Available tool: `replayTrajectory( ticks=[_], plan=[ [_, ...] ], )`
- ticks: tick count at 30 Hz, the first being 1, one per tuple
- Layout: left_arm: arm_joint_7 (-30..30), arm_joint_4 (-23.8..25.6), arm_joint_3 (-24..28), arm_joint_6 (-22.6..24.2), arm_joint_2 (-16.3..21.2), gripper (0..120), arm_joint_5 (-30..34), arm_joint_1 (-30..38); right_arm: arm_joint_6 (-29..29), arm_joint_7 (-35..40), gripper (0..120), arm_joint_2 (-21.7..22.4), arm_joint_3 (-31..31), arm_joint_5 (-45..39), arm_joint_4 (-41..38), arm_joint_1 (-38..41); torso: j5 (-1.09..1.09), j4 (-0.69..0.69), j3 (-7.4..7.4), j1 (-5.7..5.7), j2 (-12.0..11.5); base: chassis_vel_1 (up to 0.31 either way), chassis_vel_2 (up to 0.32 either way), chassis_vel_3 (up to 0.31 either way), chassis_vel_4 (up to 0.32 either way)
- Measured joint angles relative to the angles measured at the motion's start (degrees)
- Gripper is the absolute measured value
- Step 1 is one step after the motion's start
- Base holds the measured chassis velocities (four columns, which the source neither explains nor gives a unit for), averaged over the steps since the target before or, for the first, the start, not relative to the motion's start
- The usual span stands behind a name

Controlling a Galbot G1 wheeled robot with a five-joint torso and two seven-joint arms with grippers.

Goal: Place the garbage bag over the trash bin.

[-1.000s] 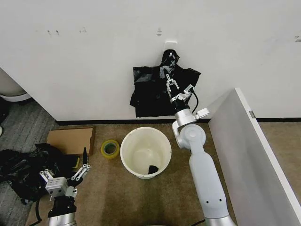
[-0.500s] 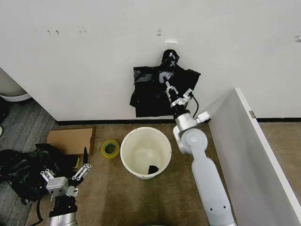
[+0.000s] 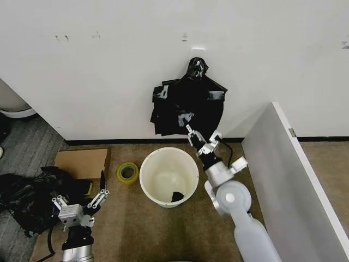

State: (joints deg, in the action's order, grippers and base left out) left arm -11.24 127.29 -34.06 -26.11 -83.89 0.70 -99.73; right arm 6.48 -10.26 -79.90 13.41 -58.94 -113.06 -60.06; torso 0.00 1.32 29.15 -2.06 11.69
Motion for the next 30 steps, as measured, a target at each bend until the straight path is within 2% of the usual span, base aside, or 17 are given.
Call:
replayTrajectory(
  ticks=[13, 30],
  plan=[
    [-0.1, -0.6, 0.8, -0.1, -0.3, 100, -0.2, 0.7, -5.1, 1.7, 0, 4.1, -2.1, 14.8, -5.4, -10.8, 0.0, 0.0, 0.0, 0.0, 0.0, 0.0, 0.0, 0.0, 0.0],
    [-0.3, -1.5, 1.0, 0.0, 0.0, 100, 0.0, 1.7, -14.5, 4.4, 0, 5.1, -4.4, 36.5, -7.4, -21.6, 0.0, 0.0, 0.01, 0.0, 0.0, 0.0, 0.0, 0.0, 0.0]
  ],
)
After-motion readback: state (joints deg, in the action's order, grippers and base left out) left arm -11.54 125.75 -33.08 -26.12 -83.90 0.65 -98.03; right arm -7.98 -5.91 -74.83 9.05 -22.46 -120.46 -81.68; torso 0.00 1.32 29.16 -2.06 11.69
